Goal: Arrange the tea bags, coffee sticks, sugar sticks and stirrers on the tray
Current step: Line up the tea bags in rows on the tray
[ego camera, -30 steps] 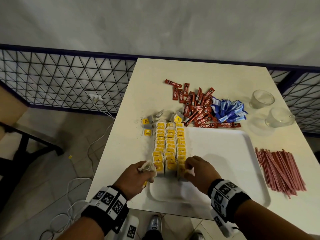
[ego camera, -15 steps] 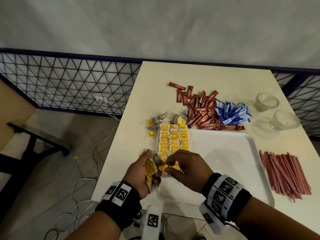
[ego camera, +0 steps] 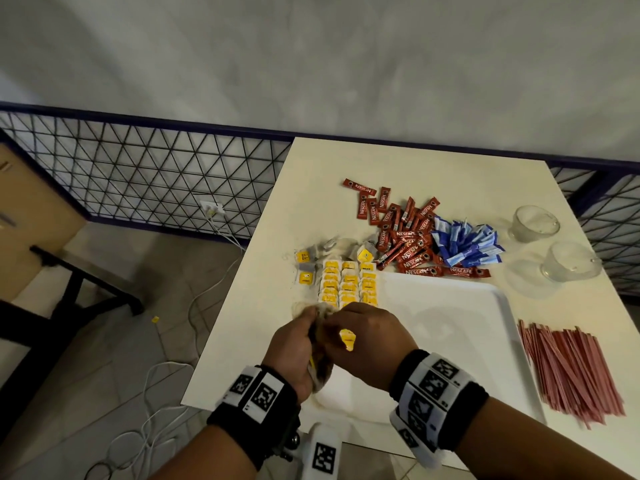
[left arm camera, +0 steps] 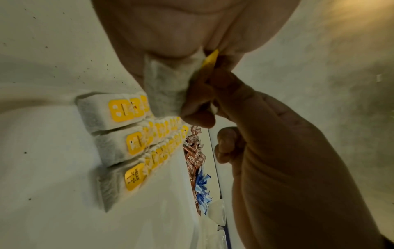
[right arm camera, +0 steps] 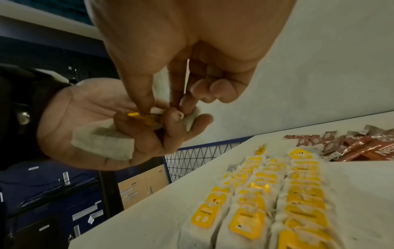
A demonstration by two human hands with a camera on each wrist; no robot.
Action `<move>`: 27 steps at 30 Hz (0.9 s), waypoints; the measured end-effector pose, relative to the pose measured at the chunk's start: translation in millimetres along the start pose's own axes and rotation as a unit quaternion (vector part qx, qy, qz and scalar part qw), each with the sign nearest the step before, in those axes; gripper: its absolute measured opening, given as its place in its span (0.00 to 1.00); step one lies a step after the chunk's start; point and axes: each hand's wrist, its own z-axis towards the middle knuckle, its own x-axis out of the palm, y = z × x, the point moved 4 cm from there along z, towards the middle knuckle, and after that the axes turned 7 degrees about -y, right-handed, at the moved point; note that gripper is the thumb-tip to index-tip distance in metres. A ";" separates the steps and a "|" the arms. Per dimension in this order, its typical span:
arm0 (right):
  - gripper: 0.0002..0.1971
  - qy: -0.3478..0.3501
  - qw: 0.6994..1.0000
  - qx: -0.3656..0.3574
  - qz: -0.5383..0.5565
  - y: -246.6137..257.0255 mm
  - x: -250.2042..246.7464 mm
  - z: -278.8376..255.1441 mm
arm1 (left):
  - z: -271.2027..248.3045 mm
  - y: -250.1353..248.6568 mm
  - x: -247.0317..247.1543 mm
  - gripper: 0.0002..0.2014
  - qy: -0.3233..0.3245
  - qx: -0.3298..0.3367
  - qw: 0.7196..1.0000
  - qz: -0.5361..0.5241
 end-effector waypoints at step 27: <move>0.17 -0.016 0.971 0.234 0.047 -15.4 -30.8 18.9 | -16.9 -18.9 14.0 0.15 -0.013 0.540 0.679 0.498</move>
